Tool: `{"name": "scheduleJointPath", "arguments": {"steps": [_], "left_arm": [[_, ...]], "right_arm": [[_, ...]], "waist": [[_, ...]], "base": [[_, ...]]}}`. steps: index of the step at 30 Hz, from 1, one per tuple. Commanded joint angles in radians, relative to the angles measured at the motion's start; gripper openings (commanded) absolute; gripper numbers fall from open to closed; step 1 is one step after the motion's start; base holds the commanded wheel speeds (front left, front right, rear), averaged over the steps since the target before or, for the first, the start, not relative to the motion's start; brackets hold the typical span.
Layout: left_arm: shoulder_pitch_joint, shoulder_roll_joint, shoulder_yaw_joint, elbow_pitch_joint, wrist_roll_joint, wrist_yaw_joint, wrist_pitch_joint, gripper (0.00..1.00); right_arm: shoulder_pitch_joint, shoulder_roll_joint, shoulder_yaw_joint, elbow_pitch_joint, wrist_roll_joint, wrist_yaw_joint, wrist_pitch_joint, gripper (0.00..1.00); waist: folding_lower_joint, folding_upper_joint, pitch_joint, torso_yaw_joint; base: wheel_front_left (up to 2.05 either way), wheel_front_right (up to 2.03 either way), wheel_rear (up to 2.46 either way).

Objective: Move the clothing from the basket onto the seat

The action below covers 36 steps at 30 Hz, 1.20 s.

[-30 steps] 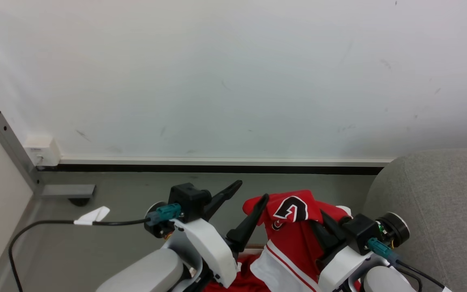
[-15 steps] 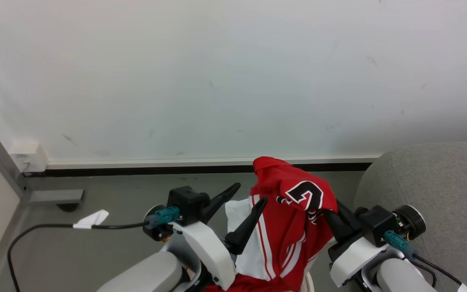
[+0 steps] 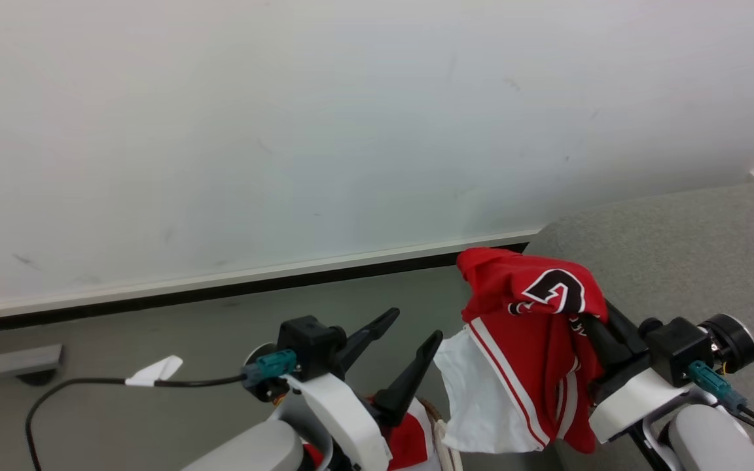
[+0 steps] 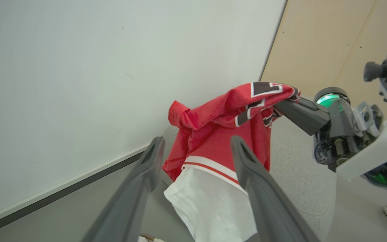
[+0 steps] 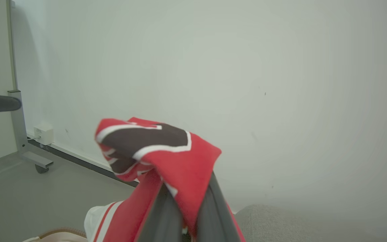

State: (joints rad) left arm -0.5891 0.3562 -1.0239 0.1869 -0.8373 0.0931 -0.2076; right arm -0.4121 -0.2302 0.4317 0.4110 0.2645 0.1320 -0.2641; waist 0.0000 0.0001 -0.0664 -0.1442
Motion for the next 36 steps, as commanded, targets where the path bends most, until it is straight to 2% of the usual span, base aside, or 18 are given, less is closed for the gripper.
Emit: {"name": "scheduleJointPath", "arguments": {"steps": [1,9,15,21,24,31,36], "left_arm": [[0.012,-0.001,-0.001,0.001,-0.003,-0.002,-0.005,1.0],[0.017,-0.02,-0.009,0.009,0.007,-0.005,-0.018,1.0],[0.008,-0.035,-0.017,0.013,0.012,-0.009,-0.024,1.0],[-0.011,-0.034,-0.021,0.007,0.024,-0.009,-0.023,1.0],[-0.027,-0.025,-0.022,0.001,0.035,-0.011,-0.021,1.0],[-0.164,0.009,-0.014,-0.049,0.1,-0.023,0.021,1.0],[-0.289,0.028,-0.004,-0.081,0.144,-0.054,0.049,1.0]], "right_arm": [[0.016,-0.011,-0.006,-0.009,0.007,-0.002,-0.001,0.0],[0.053,-0.096,-0.077,-0.073,0.011,-0.002,-0.001,0.0],[0.076,-0.136,-0.14,-0.104,0.012,-0.002,-0.001,0.0],[0.087,-0.143,-0.175,-0.132,0.012,-0.003,0.0,0.0],[0.069,-0.121,-0.224,-0.143,0.025,-0.002,0.005,0.0],[-0.085,-0.107,-0.389,-0.165,0.008,-0.003,0.029,0.0],[-0.239,-0.138,-0.522,-0.163,-0.033,-0.003,0.065,0.0]], "waist": [[0.0,-0.0001,0.002,-0.028],[0.0,-0.0001,0.012,-0.116],[0.0,-0.0001,0.033,-0.153],[0.0,-0.0001,0.069,-0.166],[0.0,-0.0001,0.104,-0.165],[0.0,-0.0001,0.341,-0.119],[0.0,-0.0001,0.527,-0.066]], "base": [[0.0,0.0,0.0],[0.0,0.0,0.0],[0.0,0.0,0.0],[0.0,0.0,0.0],[0.0,0.0,0.0],[0.0,0.0,0.0],[0.0,0.0,0.0]]}}
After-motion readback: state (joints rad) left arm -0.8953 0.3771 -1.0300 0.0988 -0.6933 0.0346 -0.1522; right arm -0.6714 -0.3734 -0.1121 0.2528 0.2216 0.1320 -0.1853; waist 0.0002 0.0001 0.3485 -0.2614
